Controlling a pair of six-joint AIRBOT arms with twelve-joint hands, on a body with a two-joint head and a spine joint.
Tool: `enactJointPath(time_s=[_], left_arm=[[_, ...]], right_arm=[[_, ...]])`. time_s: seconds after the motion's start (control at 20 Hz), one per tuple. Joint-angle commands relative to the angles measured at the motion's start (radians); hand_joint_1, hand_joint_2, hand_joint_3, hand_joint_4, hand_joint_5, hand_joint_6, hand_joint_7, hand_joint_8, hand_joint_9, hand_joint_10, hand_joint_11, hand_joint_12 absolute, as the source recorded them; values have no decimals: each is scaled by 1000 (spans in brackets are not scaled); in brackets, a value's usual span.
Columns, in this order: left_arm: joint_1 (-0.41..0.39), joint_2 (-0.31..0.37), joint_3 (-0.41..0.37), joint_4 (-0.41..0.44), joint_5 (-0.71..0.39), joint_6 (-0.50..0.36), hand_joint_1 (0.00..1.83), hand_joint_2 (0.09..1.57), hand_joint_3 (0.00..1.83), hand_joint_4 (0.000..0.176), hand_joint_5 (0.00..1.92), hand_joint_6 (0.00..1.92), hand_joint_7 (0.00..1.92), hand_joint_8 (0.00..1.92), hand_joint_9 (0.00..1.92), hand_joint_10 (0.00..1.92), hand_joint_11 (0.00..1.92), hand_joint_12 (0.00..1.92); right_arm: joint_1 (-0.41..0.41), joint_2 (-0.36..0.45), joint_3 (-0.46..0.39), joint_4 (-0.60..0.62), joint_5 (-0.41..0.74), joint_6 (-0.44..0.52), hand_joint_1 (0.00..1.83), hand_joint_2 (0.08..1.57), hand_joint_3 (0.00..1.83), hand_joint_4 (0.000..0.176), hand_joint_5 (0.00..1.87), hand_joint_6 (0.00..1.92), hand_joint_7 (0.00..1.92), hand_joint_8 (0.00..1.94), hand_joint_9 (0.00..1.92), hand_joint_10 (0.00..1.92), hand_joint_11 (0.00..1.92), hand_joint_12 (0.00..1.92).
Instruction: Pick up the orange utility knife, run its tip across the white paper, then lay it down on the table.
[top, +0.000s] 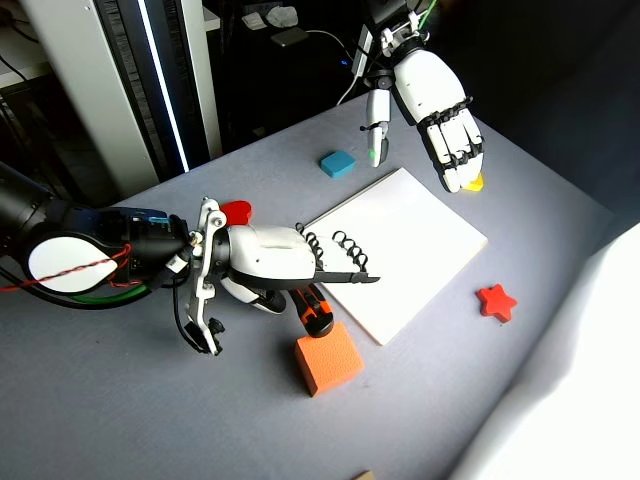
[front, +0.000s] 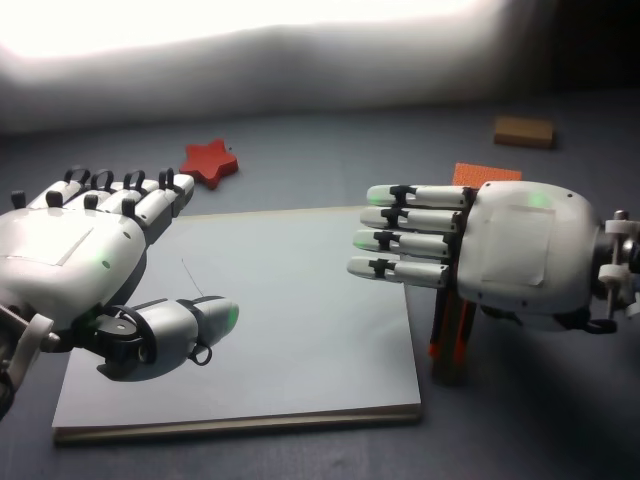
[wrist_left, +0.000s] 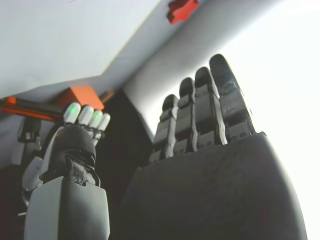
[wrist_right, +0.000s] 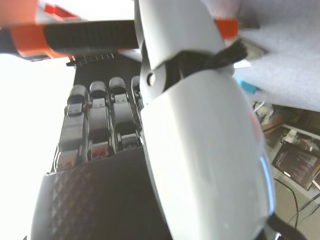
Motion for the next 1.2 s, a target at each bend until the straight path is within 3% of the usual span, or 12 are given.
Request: enactJointPath(time_s=[0.0, 0.15, 0.7, 0.9, 1.15], left_arm=[[-12, 2, 0, 64, -75, 1, 207, 1212, 0, 55, 0, 0, 110, 3, 124, 7, 0, 556], [-21, -4, -2, 64, -75, 4, 212, 1216, 1, 57, 0, 0, 87, 0, 109, 3, 0, 479], [-38, -20, 8, 64, -75, 21, 206, 1215, 0, 60, 0, 0, 90, 1, 142, 5, 0, 497], [-39, -21, 8, 63, -75, 22, 191, 1226, 3, 55, 0, 0, 92, 1, 141, 2, 0, 451], [-44, -23, 10, 58, -75, 24, 200, 1222, 0, 57, 0, 0, 112, 5, 158, 6, 0, 483]], right_arm=[[5, 0, 3, 26, 115, -9, 1177, 1037, 11, 0, 0, 0, 0, 0, 0, 0, 0, 0], [6, -24, 27, 26, 117, -15, 1175, 1040, 11, 0, 0, 0, 0, 0, 0, 0, 0, 0], [8, -53, 68, 26, 115, -27, 1153, 1052, 12, 0, 12, 5, 43, 16, 52, 21, 21, 10], [6, -60, 76, 26, 115, -17, 1143, 1073, 3, 0, 115, 21, 192, 15, 182, 19, 0, 365], [0, -61, 76, 26, 95, -6, 1139, 1086, 4, 0, 405, 61, 537, 46, 497, 74, 0, 1059]])
